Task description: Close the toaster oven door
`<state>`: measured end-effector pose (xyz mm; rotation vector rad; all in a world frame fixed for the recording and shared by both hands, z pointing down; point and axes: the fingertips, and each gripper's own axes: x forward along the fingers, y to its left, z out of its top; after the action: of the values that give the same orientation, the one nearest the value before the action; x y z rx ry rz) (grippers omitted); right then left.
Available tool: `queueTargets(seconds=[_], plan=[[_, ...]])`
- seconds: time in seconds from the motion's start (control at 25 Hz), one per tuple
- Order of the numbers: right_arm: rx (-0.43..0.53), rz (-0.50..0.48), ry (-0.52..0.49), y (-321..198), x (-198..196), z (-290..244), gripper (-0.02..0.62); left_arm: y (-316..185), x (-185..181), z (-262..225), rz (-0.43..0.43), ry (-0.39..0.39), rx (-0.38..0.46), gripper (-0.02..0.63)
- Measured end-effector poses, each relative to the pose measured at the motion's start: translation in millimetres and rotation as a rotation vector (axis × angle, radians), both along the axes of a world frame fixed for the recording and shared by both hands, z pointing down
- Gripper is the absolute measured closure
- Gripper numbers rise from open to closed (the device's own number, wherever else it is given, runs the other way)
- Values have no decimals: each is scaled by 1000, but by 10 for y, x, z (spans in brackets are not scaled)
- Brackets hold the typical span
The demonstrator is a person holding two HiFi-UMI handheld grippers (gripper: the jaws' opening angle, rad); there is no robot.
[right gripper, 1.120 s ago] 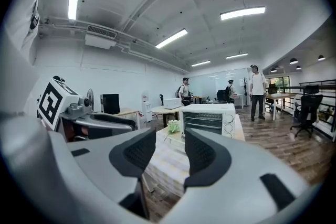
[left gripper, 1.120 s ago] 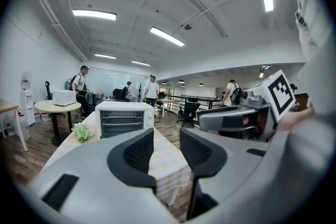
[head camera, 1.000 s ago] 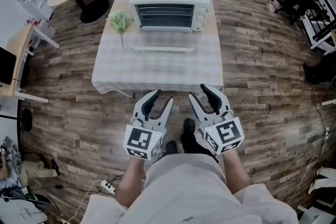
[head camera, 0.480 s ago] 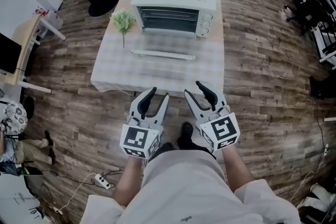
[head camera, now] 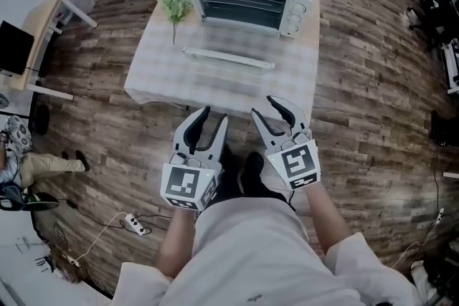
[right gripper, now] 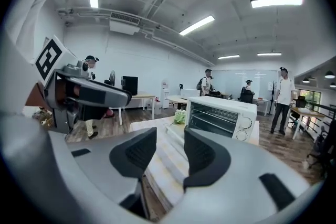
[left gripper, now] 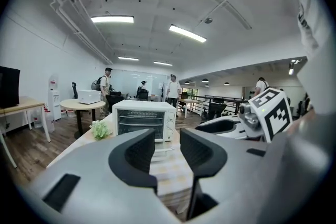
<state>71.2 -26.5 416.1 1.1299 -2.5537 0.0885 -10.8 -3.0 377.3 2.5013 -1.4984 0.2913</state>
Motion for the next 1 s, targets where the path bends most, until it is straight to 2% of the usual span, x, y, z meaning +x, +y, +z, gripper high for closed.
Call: queueTargets(seconds=[0.32, 1.0], plan=[[27, -12, 121, -188, -94, 288, 446, -112, -100, 126, -25, -1, -14, 463], [61, 48, 332, -719, -420, 846, 446, -679, -478, 373, 23, -2, -20, 463]])
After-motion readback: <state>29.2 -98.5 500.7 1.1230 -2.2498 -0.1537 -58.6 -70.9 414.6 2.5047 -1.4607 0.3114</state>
